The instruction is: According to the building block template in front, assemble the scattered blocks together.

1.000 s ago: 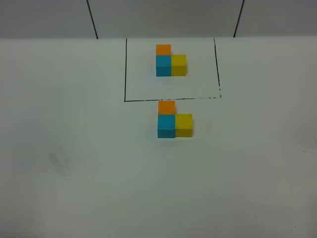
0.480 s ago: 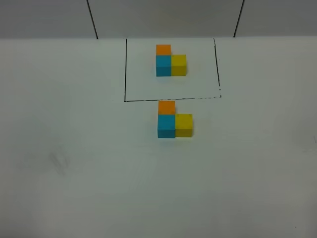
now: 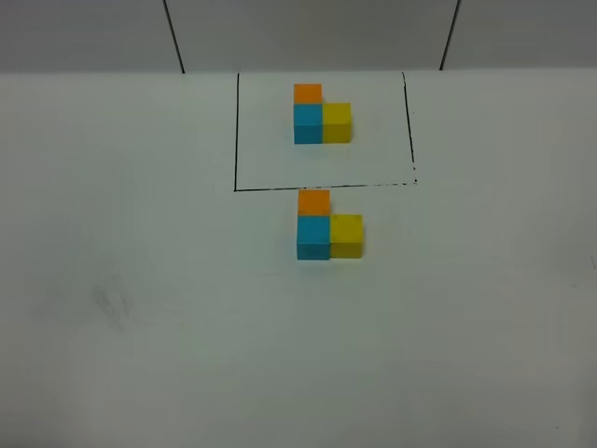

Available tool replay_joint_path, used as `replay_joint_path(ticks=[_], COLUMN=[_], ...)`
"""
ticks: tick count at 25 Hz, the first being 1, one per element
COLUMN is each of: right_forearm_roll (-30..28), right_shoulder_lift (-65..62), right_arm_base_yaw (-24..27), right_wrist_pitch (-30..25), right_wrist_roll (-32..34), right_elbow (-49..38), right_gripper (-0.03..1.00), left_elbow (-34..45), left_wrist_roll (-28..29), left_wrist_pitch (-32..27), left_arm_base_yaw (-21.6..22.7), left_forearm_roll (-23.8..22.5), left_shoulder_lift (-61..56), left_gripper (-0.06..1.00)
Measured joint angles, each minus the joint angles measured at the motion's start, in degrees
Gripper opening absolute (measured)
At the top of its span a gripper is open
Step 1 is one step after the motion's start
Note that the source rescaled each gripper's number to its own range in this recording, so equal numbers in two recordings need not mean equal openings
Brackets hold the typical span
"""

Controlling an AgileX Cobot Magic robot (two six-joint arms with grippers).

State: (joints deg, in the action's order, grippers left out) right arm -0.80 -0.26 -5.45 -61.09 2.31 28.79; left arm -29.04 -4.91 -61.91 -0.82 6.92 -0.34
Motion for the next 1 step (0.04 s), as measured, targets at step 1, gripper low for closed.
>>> replay_joint_path(ticks=[1], right_forearm_roll=[0.0], right_shoulder_lift=[0.0], right_arm_base_yaw=[0.0], right_wrist_pitch=[0.0], right_wrist_roll=[0.0], right_elbow=[0.0], right_gripper=[0.8], left_elbow=[0.0], left_wrist_roll=[0.0], left_wrist_pitch=[0.0], left_arm_base_yaw=[0.0], left_forearm_roll=[0.0], left_shoulder_lift=[0.0], left_gripper=[0.63])
